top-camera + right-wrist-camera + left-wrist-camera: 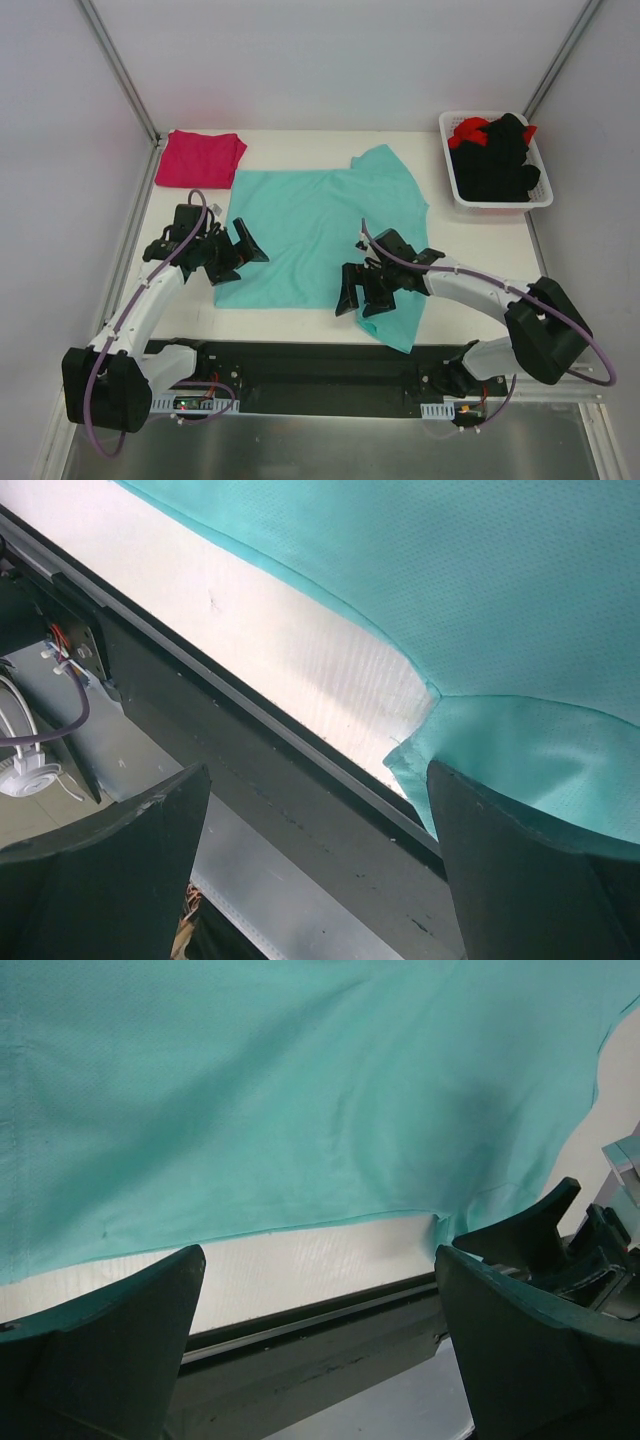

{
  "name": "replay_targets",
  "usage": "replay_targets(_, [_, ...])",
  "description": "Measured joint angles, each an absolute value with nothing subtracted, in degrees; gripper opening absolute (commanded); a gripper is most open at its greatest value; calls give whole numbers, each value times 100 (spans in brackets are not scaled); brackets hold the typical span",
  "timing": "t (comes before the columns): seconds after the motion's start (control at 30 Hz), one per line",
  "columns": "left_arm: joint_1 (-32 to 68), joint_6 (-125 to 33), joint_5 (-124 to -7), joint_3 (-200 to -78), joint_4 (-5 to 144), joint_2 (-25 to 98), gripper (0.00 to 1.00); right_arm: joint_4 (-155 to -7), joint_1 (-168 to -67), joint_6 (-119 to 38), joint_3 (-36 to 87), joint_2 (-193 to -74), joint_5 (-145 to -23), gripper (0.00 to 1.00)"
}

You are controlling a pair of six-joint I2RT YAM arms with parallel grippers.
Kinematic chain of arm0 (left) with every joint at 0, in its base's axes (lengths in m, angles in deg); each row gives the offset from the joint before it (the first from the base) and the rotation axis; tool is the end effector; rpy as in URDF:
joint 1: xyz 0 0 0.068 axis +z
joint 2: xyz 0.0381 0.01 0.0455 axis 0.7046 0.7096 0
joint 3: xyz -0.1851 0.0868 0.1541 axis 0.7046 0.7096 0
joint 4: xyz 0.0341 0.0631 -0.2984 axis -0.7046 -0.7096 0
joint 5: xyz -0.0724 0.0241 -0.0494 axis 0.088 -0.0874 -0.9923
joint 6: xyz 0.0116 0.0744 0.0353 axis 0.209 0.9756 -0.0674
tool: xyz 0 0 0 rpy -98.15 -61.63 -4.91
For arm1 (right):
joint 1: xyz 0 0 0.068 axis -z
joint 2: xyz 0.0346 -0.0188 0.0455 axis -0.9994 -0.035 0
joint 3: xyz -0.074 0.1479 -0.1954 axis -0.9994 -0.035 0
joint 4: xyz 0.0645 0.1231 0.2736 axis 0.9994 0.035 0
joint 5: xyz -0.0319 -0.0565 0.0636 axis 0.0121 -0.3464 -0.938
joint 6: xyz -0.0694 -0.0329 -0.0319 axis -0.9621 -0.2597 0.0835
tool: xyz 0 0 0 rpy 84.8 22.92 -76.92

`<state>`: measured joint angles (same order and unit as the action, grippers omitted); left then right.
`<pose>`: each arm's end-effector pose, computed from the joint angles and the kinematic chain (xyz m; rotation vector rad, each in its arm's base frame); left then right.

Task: Fold and stack the t-shirts

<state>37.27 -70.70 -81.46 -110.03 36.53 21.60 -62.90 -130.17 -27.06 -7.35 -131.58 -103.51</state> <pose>0.2830 -0.0676 0.1953 -0.4230 2.4546 -0.8553 0.2164 0.2413 0.1143 -0.7144 2.6134 0.9954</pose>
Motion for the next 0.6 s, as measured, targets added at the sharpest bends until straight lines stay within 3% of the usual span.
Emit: replay_targets(0.6, [3724,-7067,-8056,-11033,3555,2042,99,-7184,-13784,-2190,-1397,-13298,-10370,94])
